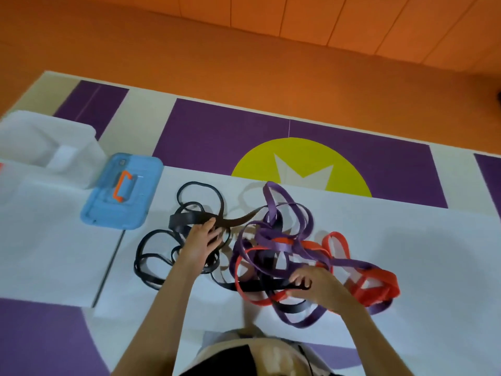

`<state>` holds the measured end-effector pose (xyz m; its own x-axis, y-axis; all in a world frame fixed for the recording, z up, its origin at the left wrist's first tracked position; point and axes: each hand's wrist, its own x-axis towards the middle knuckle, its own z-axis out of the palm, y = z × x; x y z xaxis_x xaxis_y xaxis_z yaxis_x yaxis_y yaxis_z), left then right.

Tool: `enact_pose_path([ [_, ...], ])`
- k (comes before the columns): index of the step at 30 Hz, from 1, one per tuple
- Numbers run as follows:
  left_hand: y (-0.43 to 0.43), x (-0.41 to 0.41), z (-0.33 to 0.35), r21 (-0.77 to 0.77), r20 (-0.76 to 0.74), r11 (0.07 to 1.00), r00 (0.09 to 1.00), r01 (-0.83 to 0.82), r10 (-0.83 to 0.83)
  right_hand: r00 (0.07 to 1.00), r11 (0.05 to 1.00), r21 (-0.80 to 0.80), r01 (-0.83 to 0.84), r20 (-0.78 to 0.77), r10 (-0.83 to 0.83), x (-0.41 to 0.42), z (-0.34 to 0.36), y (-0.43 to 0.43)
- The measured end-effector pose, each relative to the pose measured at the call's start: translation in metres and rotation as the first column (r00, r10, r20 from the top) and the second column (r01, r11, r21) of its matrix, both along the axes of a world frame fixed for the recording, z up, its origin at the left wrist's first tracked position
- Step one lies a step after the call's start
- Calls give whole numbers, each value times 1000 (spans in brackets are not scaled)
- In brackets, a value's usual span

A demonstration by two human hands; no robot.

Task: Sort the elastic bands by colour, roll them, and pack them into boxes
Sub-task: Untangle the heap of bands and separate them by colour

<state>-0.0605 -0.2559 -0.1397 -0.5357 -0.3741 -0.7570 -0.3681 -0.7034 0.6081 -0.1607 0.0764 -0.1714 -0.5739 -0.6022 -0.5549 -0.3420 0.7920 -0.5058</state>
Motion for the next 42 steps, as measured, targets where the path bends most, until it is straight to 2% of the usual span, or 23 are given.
enact_pose_path([
  [2, 8, 6, -4, -23, 59, 999, 998, 30, -28, 966, 959, 137, -247, 112, 233, 5, -8, -2],
  [3, 13, 9, -7, -30, 88, 998, 995, 47, -45, 950, 938, 167, -305, 122, 288, 8, -14, -1],
  [5, 24, 18, -10, -8, 147, 998, 988, 55, -53, 953, 940, 165, -299, 104, 285, 11, -23, 3],
  [7, 38, 27, -14, 37, 188, 999, 981, 33, -39, 974, 974, 82, -212, 98, 204, 9, -26, 6],
  [10, 58, 34, -19, 10, 300, 999, 953, 37, -38, 980, 981, -173, 93, 189, -59, 0, -18, 10],
  [12, 73, 34, -21, -26, 382, 993, 920, 111, -93, 925, 891, -304, 338, 284, -254, -11, -8, 10],
  [14, 90, 33, -28, -95, 455, 958, 868, 269, -199, 858, 766, -409, 496, 371, -357, -22, 3, 10],
  [18, 121, 41, -46, -201, 550, 831, 762, 518, -342, 792, 629, -489, 604, 456, -406, -36, 10, 10],
  [20, 129, 46, -55, -282, 595, 770, 734, 572, -327, 802, 626, -508, 592, 451, -392, -36, 7, 14],
  [21, 131, 48, -58, -318, 608, 758, 736, 570, -299, 838, 652, -530, 542, 400, -372, -35, 3, 17],
  [24, 137, 52, -59, -361, 549, 821, 812, 443, -197, 939, 816, -466, 343, 149, -310, -34, -11, 28],
  [26, 142, 55, -51, -329, 442, 887, 883, 325, -160, 972, 883, -407, 236, 78, -223, -36, -17, 31],
  [29, 144, 61, -30, -238, 281, 949, 950, 207, -137, 979, 892, -410, 188, 154, -136, -29, -24, 25],
  [32, 146, 64, -3, -152, 107, 972, 981, 178, -163, 940, 900, -348, 263, 302, -159, -15, -22, 7],
  [34, 152, 63, 14, -119, -13, 978, 985, 170, -173, 920, 895, -384, 225, 386, -66, -7, -23, -7],
  [36, 158, 58, 24, -107, -121, 982, 978, 158, -170, 836, 873, -390, 292, 547, -35, 0, -20, -17],
  [38, 162, 52, 30, -188, -162, 968, 967, 164, -195, 724, 876, -293, 383, 684, -88, 5, -10, -20],
  [40, 165, 43, 30, -383, -98, 895, 953, 231, -288, 516, 833, -267, 485, 856, -25, 6, -4, -18],
  [41, 167, 39, 29, -475, -50, 836, 940, 275, -338, 450, 814, -276, 512, 893, 19, 4, -3, -14],
  [42, 169, 35, 24, -550, 8, 773, 928, 315, -373, 457, 808, -293, 512, 889, 33, -1, 0, -8],
])
